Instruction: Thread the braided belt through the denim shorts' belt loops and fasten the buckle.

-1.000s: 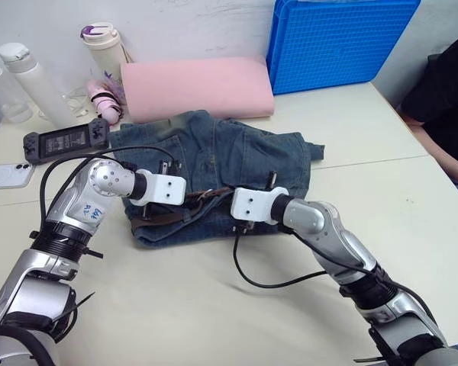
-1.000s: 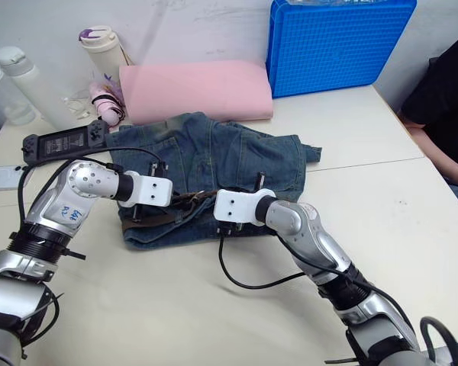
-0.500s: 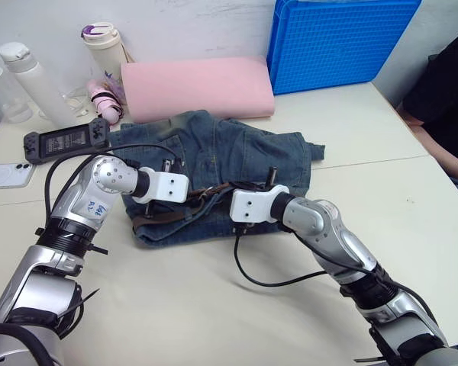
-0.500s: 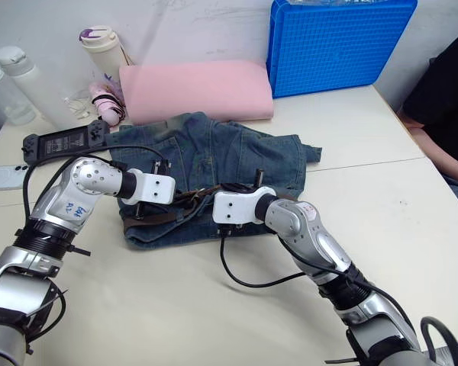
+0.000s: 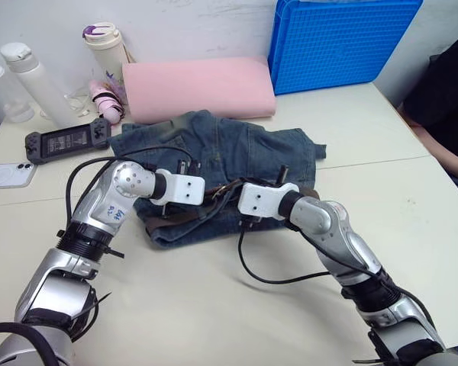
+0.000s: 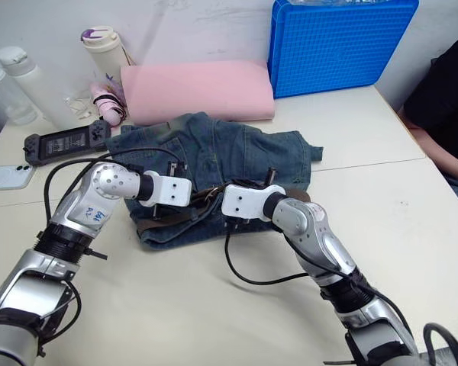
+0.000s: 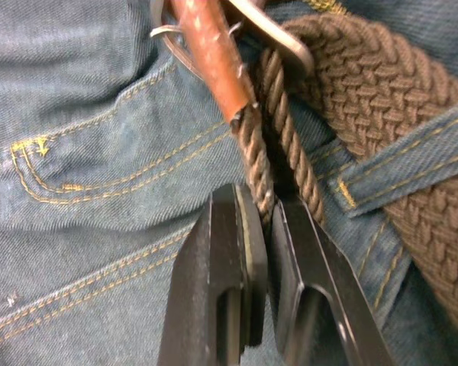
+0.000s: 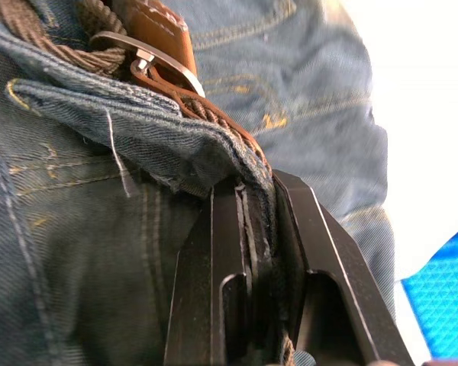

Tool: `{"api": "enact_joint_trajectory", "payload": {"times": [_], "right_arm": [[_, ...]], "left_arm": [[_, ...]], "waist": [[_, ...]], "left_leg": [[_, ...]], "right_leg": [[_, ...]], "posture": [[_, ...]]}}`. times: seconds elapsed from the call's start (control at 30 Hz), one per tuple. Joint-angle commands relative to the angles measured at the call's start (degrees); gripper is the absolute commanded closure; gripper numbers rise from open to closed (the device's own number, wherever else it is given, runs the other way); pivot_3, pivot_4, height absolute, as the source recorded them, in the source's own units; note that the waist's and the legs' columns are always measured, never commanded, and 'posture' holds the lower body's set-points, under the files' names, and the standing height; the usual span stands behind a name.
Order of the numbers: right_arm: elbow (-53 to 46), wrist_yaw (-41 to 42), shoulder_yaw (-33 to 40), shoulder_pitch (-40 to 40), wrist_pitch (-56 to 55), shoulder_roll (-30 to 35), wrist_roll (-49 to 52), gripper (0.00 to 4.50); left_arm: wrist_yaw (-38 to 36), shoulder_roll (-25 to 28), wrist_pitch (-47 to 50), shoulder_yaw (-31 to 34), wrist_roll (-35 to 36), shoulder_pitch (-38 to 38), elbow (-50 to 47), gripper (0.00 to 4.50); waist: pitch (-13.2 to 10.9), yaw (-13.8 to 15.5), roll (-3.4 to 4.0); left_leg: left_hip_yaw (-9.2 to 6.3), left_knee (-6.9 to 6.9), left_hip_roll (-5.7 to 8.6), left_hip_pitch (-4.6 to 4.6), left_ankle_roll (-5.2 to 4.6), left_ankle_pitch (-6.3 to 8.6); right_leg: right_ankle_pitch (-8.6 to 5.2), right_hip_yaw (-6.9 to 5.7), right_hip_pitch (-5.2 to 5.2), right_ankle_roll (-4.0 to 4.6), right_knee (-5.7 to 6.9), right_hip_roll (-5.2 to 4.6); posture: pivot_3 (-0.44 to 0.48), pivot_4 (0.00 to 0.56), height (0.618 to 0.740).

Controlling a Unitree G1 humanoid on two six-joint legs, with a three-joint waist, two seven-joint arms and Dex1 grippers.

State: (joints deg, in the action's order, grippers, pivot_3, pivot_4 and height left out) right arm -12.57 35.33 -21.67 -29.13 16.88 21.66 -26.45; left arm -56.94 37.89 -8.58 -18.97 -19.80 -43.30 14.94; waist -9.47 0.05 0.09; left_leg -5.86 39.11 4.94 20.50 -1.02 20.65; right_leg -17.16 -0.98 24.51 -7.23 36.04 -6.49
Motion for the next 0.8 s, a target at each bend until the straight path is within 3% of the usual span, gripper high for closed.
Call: {"api": "enact_joint_trajectory", "payload": {"times": [0.03, 0.2, 0.4, 0.8], "right_arm": [[-4.30, 0.31, 3.25, 0.93, 7.16, -4.50, 4.86, 4.49], [-7.03, -0.49, 6.26, 1.23, 16.08, -9.56, 8.98, 4.49], [-8.81, -1.17, 5.82, 0.90, 19.13, -10.17, 9.82, 4.49], [-8.84, 2.86, 1.59, 4.10, 9.92, 3.29, 7.80, 4.49]], "left_arm": [[3.28, 1.47, -7.46, -2.62, -4.35, 0.34, -1.00, 4.50], [7.32, 0.59, -7.24, -0.45, -4.30, 0.14, -0.60, 4.50], [9.56, -0.83, -3.81, 1.84, -2.07, 2.65, -3.65, 4.50], [9.61, -8.72, 37.26, 21.39, 22.91, 8.35, -17.26, 4.50]], "waist": [[0.00, -0.04, 0.00], [0.01, -0.06, 0.01], [0.01, -0.14, 0.02], [0.01, -0.27, 0.01]], "left_leg": [[-0.02, 0.00, 0.01, 0.00, 0.00, 0.00], [-0.07, 0.00, 0.05, -0.02, 0.00, 0.00], [-0.14, -0.02, 0.14, -0.02, 0.00, 0.00], [-0.25, -0.01, 0.20, -0.02, -0.03, 0.01]], "right_leg": [[0.00, 0.01, 0.00, 0.00, 0.00, 0.00], [0.00, 0.06, 0.02, 0.00, 0.01, 0.02], [0.00, 0.08, 0.09, 0.00, 0.04, 0.00], [0.01, 0.11, 0.10, -0.01, 0.06, -0.04]], "posture": [[0.000, 0.150, 0.740], [0.000, 0.150, 0.740], [0.000, 0.150, 0.740], [0.000, 0.150, 0.740]]}}
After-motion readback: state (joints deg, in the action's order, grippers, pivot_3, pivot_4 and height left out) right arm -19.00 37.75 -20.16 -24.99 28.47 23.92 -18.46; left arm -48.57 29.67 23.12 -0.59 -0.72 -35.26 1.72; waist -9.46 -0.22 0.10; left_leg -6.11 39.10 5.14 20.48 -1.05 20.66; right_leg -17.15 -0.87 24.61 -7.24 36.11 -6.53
